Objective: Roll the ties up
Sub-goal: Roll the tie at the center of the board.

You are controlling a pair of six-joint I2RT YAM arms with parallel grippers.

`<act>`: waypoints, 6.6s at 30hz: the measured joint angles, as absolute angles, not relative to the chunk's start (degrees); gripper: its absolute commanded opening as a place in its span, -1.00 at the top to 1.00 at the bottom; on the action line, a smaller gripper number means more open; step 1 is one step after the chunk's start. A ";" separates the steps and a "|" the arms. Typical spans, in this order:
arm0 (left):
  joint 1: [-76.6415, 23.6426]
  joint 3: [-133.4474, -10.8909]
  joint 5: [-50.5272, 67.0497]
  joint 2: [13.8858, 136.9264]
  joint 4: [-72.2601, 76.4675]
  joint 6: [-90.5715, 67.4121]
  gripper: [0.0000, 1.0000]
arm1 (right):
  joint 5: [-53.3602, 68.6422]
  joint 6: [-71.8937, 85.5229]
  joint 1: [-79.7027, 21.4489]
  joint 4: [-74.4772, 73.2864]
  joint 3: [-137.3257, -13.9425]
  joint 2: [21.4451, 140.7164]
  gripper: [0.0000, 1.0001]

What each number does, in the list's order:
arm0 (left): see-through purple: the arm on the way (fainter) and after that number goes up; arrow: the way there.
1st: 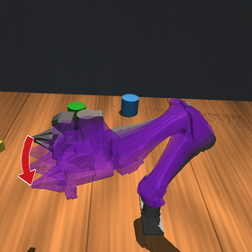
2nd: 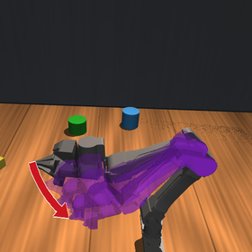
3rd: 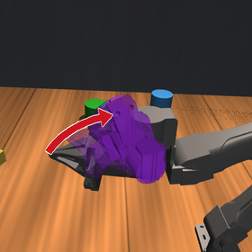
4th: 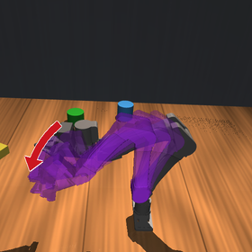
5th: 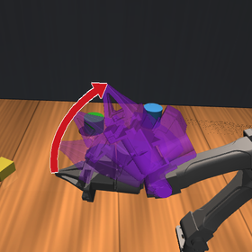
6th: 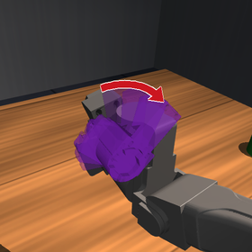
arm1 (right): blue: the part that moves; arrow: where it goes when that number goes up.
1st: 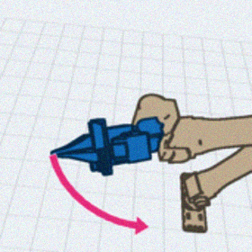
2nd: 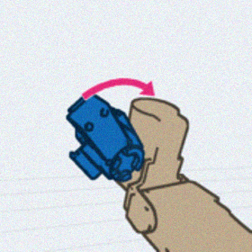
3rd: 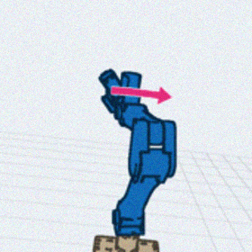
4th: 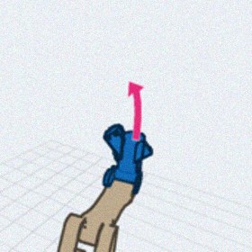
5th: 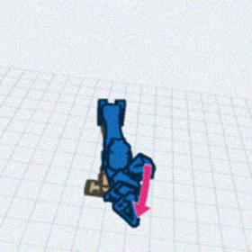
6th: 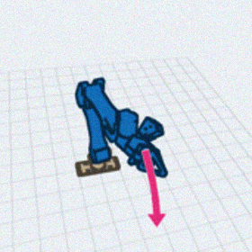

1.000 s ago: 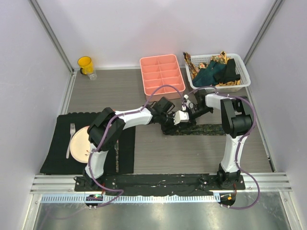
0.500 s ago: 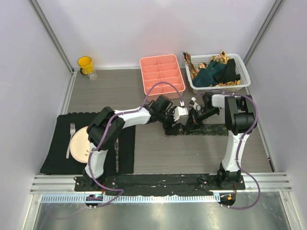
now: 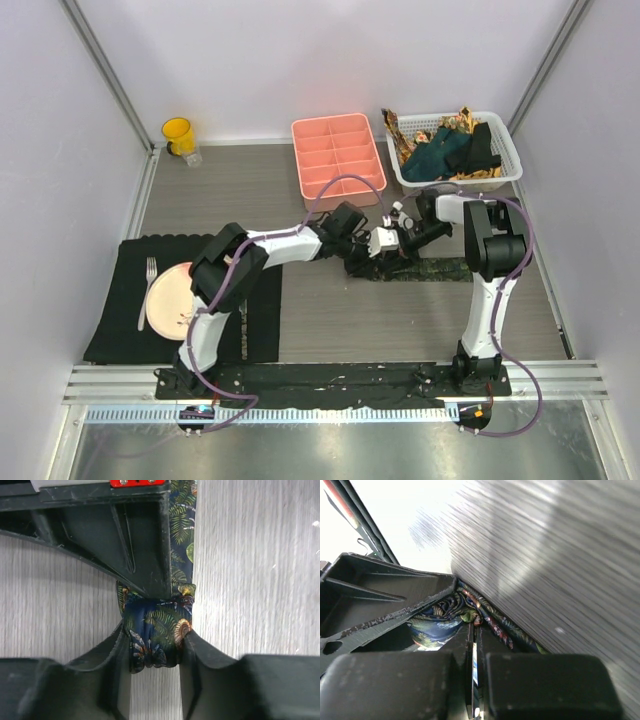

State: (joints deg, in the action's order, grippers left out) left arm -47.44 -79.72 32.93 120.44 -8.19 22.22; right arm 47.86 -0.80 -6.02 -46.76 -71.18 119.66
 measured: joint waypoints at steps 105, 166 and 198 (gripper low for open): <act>-47.24 -52.95 37.41 114.69 34.81 2.90 -0.25 | 43.64 0.78 -12.99 -50.22 -69.73 118.65 0.99; -51.00 -78.65 22.35 118.67 -10.13 19.51 0.95 | 40.40 -1.17 -2.28 -52.95 -72.38 117.43 0.56; -50.50 -84.18 20.88 120.27 -20.93 23.90 0.93 | 61.36 7.92 -6.26 -33.21 -62.19 113.10 0.10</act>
